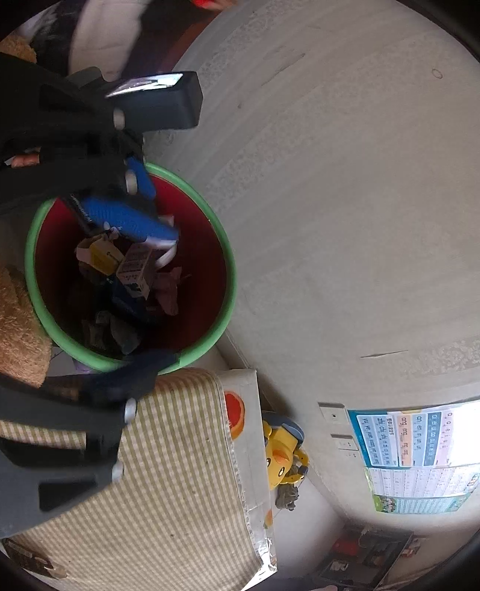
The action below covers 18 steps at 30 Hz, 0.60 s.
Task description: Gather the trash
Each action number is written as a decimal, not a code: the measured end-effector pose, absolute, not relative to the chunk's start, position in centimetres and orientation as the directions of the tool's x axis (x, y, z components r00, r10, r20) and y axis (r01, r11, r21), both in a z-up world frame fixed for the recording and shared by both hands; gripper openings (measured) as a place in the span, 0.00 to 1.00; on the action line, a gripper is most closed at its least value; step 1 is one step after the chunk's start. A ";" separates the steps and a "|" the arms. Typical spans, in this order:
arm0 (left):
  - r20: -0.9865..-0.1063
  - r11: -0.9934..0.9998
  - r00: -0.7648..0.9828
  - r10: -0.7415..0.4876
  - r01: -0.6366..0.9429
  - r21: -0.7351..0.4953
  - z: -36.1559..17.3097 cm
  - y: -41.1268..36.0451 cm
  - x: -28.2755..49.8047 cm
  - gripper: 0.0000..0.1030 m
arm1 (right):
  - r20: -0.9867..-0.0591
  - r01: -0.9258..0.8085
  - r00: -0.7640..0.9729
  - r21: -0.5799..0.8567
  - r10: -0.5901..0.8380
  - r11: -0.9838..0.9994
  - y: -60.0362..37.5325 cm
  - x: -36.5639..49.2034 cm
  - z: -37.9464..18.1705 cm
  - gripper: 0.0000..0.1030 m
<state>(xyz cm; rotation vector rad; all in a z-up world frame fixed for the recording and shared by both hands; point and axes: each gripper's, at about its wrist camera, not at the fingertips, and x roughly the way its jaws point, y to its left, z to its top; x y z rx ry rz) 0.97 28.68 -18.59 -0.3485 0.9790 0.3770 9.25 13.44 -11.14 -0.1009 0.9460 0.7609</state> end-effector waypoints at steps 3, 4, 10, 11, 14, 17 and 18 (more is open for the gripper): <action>-0.852 0.882 0.500 0.155 -0.458 -0.109 -18.7 28.5 1.0 0.73 | -0.763 -0.616 0.361 0.236 0.536 0.751 12.7 9.4 -11.1 0.74; -0.853 0.883 0.499 0.153 -0.456 -0.109 -18.6 28.4 1.1 0.73 | -0.762 -0.609 0.368 0.235 0.532 0.758 12.2 9.5 -11.0 0.75; -0.826 0.905 0.553 0.106 -0.398 -0.150 -16.9 25.8 1.9 0.78 | -0.730 -0.547 0.469 0.202 0.498 0.812 7.0 9.2 -9.3 0.79; -0.813 0.912 0.574 0.091 -0.375 -0.163 -16.3 25.0 2.2 0.78 | -0.724 -0.530 0.491 0.194 0.485 0.826 5.7 9.1 -9.0 0.79; -0.775 0.939 0.630 0.049 -0.295 -0.180 -14.2 21.7 3.3 0.81 | -0.707 -0.481 0.544 0.177 0.451 0.859 2.3 8.7 -8.0 0.80; -0.729 0.959 0.685 -0.003 -0.206 -0.197 -11.8 18.4 4.1 0.87 | -0.681 -0.417 0.608 0.164 0.408 0.894 -2.0 8.1 -6.6 0.80; -0.707 0.964 0.707 -0.022 -0.174 -0.203 -10.7 17.1 4.3 0.93 | -0.669 -0.391 0.633 0.157 0.389 0.907 -3.7 7.7 -6.1 0.81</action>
